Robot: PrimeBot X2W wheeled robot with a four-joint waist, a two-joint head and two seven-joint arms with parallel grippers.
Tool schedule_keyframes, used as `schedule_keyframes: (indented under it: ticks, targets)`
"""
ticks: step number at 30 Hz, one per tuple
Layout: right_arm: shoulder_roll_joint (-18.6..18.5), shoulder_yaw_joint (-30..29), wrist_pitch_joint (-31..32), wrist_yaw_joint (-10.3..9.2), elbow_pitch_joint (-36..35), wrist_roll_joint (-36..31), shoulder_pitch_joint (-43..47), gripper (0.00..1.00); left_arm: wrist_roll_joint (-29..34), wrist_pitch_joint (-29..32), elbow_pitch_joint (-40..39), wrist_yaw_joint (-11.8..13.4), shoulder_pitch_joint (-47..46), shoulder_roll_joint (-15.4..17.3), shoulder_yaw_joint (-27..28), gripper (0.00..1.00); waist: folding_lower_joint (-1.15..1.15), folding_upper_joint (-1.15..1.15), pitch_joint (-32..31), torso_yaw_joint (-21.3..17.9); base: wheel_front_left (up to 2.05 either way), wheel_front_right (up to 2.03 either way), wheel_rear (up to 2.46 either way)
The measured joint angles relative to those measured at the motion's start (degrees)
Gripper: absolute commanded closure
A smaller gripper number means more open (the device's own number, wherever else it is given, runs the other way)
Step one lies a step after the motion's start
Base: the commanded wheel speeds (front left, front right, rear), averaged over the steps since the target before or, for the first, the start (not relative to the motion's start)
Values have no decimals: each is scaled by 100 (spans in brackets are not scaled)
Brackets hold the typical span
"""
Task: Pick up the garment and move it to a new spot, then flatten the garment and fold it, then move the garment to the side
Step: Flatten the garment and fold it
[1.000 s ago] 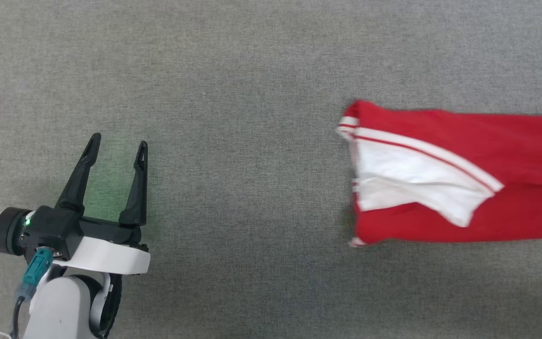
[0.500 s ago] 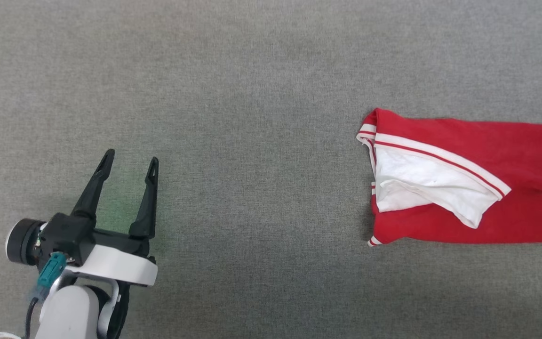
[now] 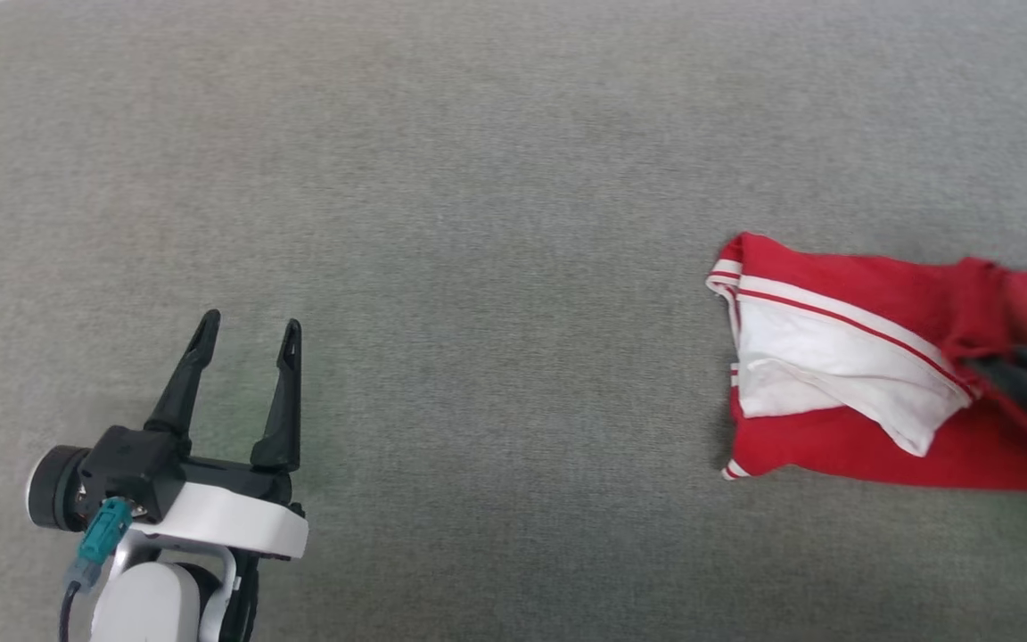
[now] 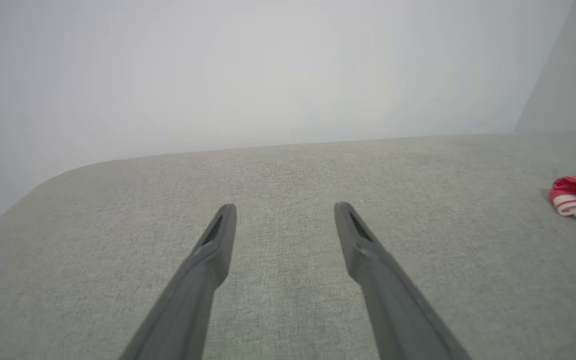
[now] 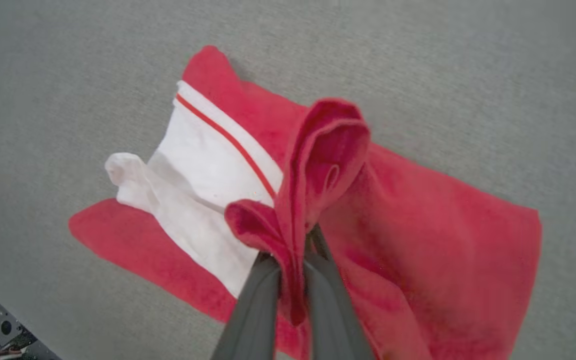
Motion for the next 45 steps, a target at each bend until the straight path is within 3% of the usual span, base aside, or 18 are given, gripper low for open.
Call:
schedule_keyframes:
  ticks: [9,20,21,22,23,24,25,38,45]
  targets:
    - [472,869,177,0,-200,-337,-684,100,-20,1,7,0,1,-144,-126,0,0,0,59,393,0,0,0]
    - [647,1651,44,0,476,-528,-1131,100,-76,1,78,-1,-101,-207,-140,0,0,0,172,646,0,0,0]
    - [654,1694,-13,0,531,-528,-1159,91,-76,1,89,0,-110,-212,-136,0,0,0,167,645,0,0,0]
    - [666,1726,-64,0,580,-528,-1190,73,-76,1,97,0,-114,-215,-134,0,0,0,159,641,0,0,0]
    - [681,1768,-130,0,624,-522,-1212,50,-76,1,108,0,-113,-215,-121,0,0,0,147,630,0,0,0]
    - [719,1779,-210,0,662,-489,-1220,18,-76,1,114,0,-113,-214,-111,0,0,0,132,614,0,0,0]
    - [753,1792,-272,0,691,-444,-1230,0,-79,1,122,-1,-113,-213,-96,0,0,0,113,596,0,0,0]
    - [861,1174,-1477,0,1265,-171,-1274,0,-221,1,366,0,5,-103,-100,0,0,0,-348,153,0,0,0]
    - [913,862,-2839,-1,2037,-338,-1157,0,-383,0,552,0,86,-57,-102,0,0,0,-623,-92,0,0,0]
